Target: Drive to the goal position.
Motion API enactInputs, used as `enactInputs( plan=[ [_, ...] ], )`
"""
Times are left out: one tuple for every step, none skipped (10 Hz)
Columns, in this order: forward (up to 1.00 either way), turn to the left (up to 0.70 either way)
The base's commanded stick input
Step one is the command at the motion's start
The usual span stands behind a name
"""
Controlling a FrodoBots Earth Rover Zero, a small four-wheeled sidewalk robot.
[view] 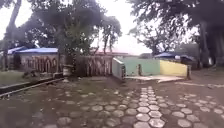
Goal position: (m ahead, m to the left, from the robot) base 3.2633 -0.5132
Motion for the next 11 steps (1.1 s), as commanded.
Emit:
enactInputs(
  plan=[
    [0.70, 0.00],
    [0.70, 0.00],
    [0.70, 0.00],
    [0.70, 0.00],
    [0.70, 0.00],
    [0.70, 0.08],
    [0.70, 0.14],
    [0.70, 0.14],
    [0.70, 0.14],
    [0.70, 0.14],
    [0.70, 0.14]
  ],
)
